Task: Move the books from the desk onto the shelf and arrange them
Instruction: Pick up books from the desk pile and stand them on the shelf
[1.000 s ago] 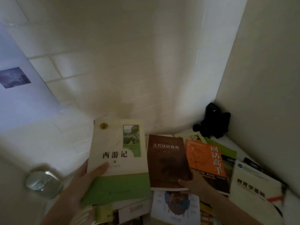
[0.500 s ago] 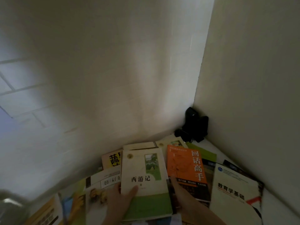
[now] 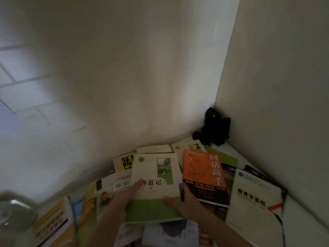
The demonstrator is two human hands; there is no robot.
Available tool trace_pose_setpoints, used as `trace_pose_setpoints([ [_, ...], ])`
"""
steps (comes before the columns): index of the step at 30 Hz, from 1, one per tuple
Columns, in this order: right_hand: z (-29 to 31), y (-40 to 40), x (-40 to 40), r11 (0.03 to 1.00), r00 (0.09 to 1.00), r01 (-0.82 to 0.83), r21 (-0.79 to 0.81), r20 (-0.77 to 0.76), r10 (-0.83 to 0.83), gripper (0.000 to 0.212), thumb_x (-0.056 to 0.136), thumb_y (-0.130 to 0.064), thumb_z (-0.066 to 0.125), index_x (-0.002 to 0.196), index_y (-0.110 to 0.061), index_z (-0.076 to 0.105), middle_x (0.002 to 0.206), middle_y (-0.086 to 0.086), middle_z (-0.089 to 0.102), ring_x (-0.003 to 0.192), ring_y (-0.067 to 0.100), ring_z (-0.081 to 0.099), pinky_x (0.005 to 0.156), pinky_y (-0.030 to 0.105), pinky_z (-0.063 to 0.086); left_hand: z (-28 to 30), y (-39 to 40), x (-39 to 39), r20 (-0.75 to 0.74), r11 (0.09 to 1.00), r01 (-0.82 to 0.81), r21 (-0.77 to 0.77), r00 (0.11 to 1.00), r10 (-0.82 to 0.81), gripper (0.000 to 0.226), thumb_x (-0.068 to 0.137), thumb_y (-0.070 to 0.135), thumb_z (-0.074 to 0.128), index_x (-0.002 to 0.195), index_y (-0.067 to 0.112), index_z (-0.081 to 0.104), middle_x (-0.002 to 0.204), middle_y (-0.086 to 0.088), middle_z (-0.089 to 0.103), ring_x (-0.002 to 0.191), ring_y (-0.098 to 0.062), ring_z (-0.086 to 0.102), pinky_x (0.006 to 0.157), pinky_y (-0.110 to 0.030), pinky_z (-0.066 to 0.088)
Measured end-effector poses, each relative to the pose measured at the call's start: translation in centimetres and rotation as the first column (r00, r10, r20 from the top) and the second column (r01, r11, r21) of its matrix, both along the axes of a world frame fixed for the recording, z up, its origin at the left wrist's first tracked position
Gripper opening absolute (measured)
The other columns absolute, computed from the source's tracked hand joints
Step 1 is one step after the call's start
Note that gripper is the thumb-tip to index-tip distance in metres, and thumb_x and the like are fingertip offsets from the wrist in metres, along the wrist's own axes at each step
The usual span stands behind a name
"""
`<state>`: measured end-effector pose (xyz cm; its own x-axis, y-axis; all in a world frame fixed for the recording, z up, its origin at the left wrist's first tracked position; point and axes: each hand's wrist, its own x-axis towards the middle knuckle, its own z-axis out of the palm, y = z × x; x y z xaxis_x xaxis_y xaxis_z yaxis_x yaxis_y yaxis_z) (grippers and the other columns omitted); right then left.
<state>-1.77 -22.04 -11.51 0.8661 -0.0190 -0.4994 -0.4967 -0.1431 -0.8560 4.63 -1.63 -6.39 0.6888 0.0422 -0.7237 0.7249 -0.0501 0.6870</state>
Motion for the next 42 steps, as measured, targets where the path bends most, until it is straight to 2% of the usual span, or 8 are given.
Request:
trace_pose_setpoints([
  [6,1.7,0.7,-1.6,0.991,0.991,-0.131,-0.027,0.002,0.131,0.052,0.09,-0.046,0.064,0.132,-0.03,0.038,0.116,-0.021,0.054,0.096,-0.004,0.056,0.072,0.006,0.049,0.0,1.5,-1.2,-0.012,0.963,0.187,0.191,0.982,-0.189,0.081,0.044,0.043,0.091,0.112,0.01,0.063,0.103,-0.015,0.072,0.087,-0.034,0.07,0.074,-0.044,0.06],
  [9,2.2,-0.8,-1.4,0.935,0.977,-0.212,-0.285,-0.03,0.212,0.046,0.096,-0.055,0.047,0.113,-0.015,0.063,0.111,-0.003,0.068,0.097,0.013,0.065,0.088,0.027,0.055,0.3,2.5,-1.8,0.046,0.945,0.218,0.243,0.971,-0.236,0.057,0.064,0.034,0.086,0.109,0.006,0.064,0.102,-0.014,0.071,0.078,-0.026,0.068,0.061,-0.032,0.054],
  [12,2.1,-5.4,-1.3,0.85,0.992,0.122,-0.512,0.05,-0.113,0.037,0.1,-0.039,0.044,0.08,-0.012,0.059,0.079,0.004,0.066,0.072,0.019,0.065,0.067,0.033,0.057,-0.1,2.5,-2.5,0.103,0.946,0.179,0.269,0.972,-0.213,0.048,0.074,0.028,0.082,0.109,0.007,0.057,0.099,-0.01,0.067,0.07,-0.016,0.057,0.056,-0.026,0.043],
  [18,-0.3,-12.8,-1.4,0.621,0.94,0.006,-0.784,-0.208,-0.272,0.063,0.098,-0.052,0.043,0.134,0.0,0.039,0.132,0.02,0.049,0.122,0.035,0.049,0.1,0.041,0.043,-0.7,2.3,-2.8,0.134,0.974,0.133,0.181,0.978,-0.159,0.044,0.074,0.029,0.082,0.107,0.017,0.055,0.084,-0.003,0.06,0.073,-0.021,0.058,0.059,-0.03,0.043],
  [27,-1.3,-10.7,-0.5,0.714,0.966,-0.012,-0.7,-0.194,-0.173,0.061,0.072,-0.046,0.082,0.119,-0.013,0.06,0.118,0.004,0.067,0.103,0.02,0.065,0.082,0.025,0.053,0.8,2.8,-3.2,0.077,0.989,0.132,0.063,0.988,-0.137,0.029,0.073,0.025,0.081,0.094,0.013,0.065,0.079,-0.012,0.075,0.075,-0.032,0.07,0.061,-0.035,0.054],
  [34,-2.8,-9.8,-1.0,0.851,0.944,0.271,-0.45,-0.05,-0.327,0.049,0.086,-0.023,0.073,0.13,-0.011,0.053,0.129,0.012,0.06,0.114,0.029,0.06,0.09,0.037,0.053,5.3,1.3,-1.9,0.19,0.961,0.253,-0.11,0.955,-0.229,0.061,0.058,0.03,0.09,0.11,0.01,0.067,0.098,-0.018,0.075,0.085,-0.04,0.072,0.074,-0.05,0.059],
  [37,-1.7,-9.7,-2.8,0.783,0.795,0.595,0.182,0.014,-0.607,0.034,0.099,-0.009,0.051,0.132,-0.018,0.047,0.128,0.012,0.06,0.11,0.035,0.063,0.077,0.047,0.06,6.7,-1.4,-1.3,0.236,0.935,0.319,-0.151,0.931,-0.279,0.088,0.031,0.042,0.098,0.109,0.01,0.07,0.101,-0.018,0.074,0.085,-0.038,0.073,0.066,-0.046,0.06],
  [42,0.6,-7.4,-4.8,0.763,0.833,0.469,0.445,0.065,-0.55,0.039,0.095,-0.015,0.061,0.133,-0.022,0.053,0.117,0.012,0.068,0.1,0.032,0.07,0.075,0.047,0.06,7.7,-5.0,-1.6,0.206,0.925,0.263,-0.274,0.956,-0.211,0.023,0.084,0.024,0.063,0.102,0.011,0.069,0.087,-0.018,0.076,0.063,-0.031,0.073,0.048,-0.041,0.059],
])
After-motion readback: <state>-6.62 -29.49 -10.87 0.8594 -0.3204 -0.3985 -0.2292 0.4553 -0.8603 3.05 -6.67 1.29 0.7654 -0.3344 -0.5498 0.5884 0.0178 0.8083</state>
